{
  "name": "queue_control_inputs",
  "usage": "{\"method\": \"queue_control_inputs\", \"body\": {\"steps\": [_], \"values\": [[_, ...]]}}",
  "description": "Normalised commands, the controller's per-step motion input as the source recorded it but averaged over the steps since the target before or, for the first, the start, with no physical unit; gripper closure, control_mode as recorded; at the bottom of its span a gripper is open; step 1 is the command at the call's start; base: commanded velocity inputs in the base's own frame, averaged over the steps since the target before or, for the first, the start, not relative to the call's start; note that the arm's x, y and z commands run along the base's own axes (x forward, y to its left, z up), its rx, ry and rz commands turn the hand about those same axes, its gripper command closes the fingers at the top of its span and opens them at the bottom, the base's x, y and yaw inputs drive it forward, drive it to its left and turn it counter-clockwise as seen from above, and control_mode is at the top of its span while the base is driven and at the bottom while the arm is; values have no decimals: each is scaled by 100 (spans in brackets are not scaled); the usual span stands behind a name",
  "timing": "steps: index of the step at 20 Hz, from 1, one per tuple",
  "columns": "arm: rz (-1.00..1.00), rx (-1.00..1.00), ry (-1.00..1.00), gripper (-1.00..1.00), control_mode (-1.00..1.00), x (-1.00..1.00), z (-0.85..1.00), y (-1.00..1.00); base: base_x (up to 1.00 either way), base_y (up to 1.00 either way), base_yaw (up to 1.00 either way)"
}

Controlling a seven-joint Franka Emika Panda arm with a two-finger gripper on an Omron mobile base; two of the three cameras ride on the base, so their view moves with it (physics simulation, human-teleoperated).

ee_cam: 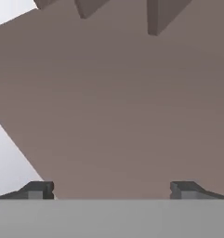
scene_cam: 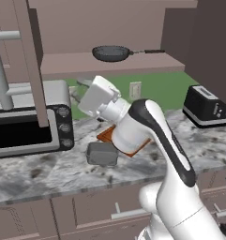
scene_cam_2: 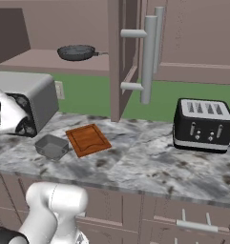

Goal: Pick the pan from the cabinet and place it on the stove. Then turn on the stove burner for the pan.

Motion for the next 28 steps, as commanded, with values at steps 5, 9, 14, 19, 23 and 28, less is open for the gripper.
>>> {"method": "queue_control_inputs", "body": {"steps": [5,9,14,19,23,28], "values": [[-28,-9,-2,-100,-100,-2,41,-48,0,0,0],[-33,-10,11,-100,-100,-13,56,-59,0,0,0],[-36,-5,25,-100,-100,-14,29,-63,0,0,0],[-33,-5,39,-100,-100,-6,17,-50,0,0,0],[-29,-6,45,-100,-100,0,26,-54,0,0,0],[-28,-4,45,-100,-100,0,20,-54,0,0,0]]}}
